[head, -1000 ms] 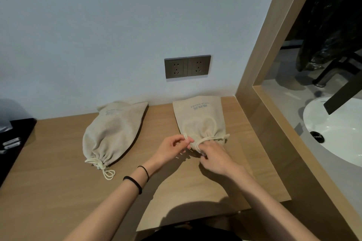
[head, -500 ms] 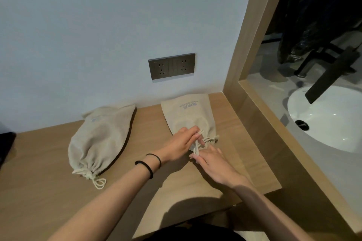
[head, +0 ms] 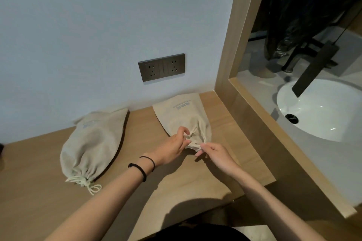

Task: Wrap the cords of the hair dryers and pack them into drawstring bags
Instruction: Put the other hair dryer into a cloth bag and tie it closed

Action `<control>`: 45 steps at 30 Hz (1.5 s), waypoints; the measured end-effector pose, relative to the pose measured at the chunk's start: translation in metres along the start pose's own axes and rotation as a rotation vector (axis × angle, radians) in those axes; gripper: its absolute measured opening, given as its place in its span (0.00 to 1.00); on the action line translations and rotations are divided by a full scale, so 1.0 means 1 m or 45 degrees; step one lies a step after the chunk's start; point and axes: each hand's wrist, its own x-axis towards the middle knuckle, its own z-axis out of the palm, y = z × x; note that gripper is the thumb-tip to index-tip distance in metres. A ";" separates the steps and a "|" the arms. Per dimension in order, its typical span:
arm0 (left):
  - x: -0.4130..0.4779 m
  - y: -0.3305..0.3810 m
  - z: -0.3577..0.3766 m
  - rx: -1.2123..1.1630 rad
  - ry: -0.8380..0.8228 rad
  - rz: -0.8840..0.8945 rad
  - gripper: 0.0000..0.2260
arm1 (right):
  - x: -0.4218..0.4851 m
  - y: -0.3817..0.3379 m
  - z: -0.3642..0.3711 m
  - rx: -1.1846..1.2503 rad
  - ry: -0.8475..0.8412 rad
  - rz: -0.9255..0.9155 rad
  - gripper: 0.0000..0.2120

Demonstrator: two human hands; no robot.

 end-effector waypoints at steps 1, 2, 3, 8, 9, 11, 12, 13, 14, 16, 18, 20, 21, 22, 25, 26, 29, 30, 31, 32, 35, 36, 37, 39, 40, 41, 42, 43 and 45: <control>-0.001 -0.001 0.001 -0.027 0.018 -0.037 0.09 | 0.003 0.000 -0.001 0.080 -0.014 0.051 0.15; -0.002 -0.001 0.000 -0.051 0.034 -0.071 0.08 | 0.006 -0.001 -0.003 0.169 -0.035 0.093 0.13; -0.003 -0.002 0.000 -0.063 0.039 -0.102 0.07 | 0.008 -0.003 -0.004 0.258 -0.060 0.131 0.12; -0.010 -0.007 0.001 -0.181 -0.069 -0.188 0.06 | 0.017 -0.009 -0.010 0.607 -0.104 0.302 0.10; -0.013 -0.009 0.002 -0.224 -0.092 -0.207 0.06 | 0.018 -0.008 -0.010 0.609 -0.104 0.312 0.10; -0.019 -0.009 0.003 -0.308 -0.157 -0.254 0.06 | 0.017 -0.006 -0.011 0.521 -0.101 0.283 0.10; -0.023 -0.008 0.003 -0.332 -0.196 -0.274 0.06 | 0.015 -0.006 -0.010 0.467 -0.083 0.250 0.11; -0.025 -0.007 0.003 -0.341 -0.229 -0.287 0.07 | 0.014 -0.006 -0.009 0.403 -0.049 0.205 0.10; -0.025 -0.006 0.004 -0.347 -0.248 -0.289 0.07 | 0.013 -0.007 -0.008 0.323 -0.001 0.156 0.09; -0.020 -0.006 0.006 -0.315 -0.207 -0.249 0.06 | 0.013 -0.005 -0.007 0.101 0.129 0.038 0.08; -0.007 -0.009 0.005 -0.066 -0.033 -0.164 0.10 | 0.015 -0.003 -0.009 -0.074 0.247 -0.071 0.08; 0.011 -0.008 0.002 0.164 0.062 -0.064 0.15 | 0.015 -0.004 -0.012 -0.140 0.333 -0.169 0.07; 0.019 -0.007 0.001 0.199 0.050 -0.025 0.16 | 0.015 -0.005 -0.013 -0.164 0.374 -0.215 0.07; 0.026 -0.004 0.001 0.205 0.027 -0.004 0.16 | 0.016 -0.007 -0.014 -0.192 0.414 -0.257 0.06; 0.040 0.004 0.004 0.121 0.043 -0.006 0.16 | 0.017 -0.013 -0.016 -0.279 0.541 -0.356 0.08; 0.043 0.008 0.003 0.081 0.081 0.006 0.16 | 0.017 -0.014 -0.017 -0.285 0.588 -0.386 0.08; 0.047 0.016 0.004 -0.078 0.163 0.041 0.14 | 0.017 -0.014 -0.015 -0.225 0.690 -0.398 0.07; 0.048 0.017 0.004 -0.139 0.179 0.032 0.14 | 0.017 -0.013 -0.014 -0.189 0.712 -0.397 0.07; 0.049 0.017 0.004 -0.197 0.185 0.013 0.13 | 0.017 -0.013 -0.013 -0.152 0.727 -0.401 0.06; 0.049 0.019 0.003 -0.238 0.173 -0.003 0.13 | 0.017 -0.013 -0.012 -0.120 0.724 -0.412 0.04; 0.048 0.019 0.001 -0.317 0.096 -0.006 0.13 | 0.016 -0.014 -0.011 -0.113 0.714 -0.413 0.03; 0.048 0.018 -0.001 -0.330 0.082 0.005 0.13 | 0.017 -0.015 -0.011 -0.118 0.728 -0.402 0.04; 0.048 0.016 -0.001 -0.345 0.083 0.014 0.13 | 0.017 -0.015 -0.012 -0.116 0.745 -0.385 0.05; 0.049 0.013 -0.001 -0.381 0.126 0.021 0.12 | 0.019 -0.016 -0.012 -0.072 0.768 -0.360 0.06; 0.049 0.013 0.000 -0.399 0.154 0.026 0.11 | 0.020 -0.016 -0.011 -0.048 0.773 -0.352 0.06; 0.049 0.012 0.000 -0.422 0.179 0.028 0.09 | 0.021 -0.017 -0.011 -0.029 0.772 -0.345 0.06; 0.049 0.012 0.000 -0.450 0.193 0.031 0.08 | 0.021 -0.017 -0.012 -0.009 0.764 -0.342 0.06; 0.048 0.011 0.001 -0.478 0.197 0.032 0.07 | 0.021 -0.018 -0.012 0.019 0.751 -0.336 0.06; 0.047 0.011 0.000 -0.511 0.200 0.028 0.06 | 0.020 -0.021 -0.013 0.099 0.704 -0.331 0.06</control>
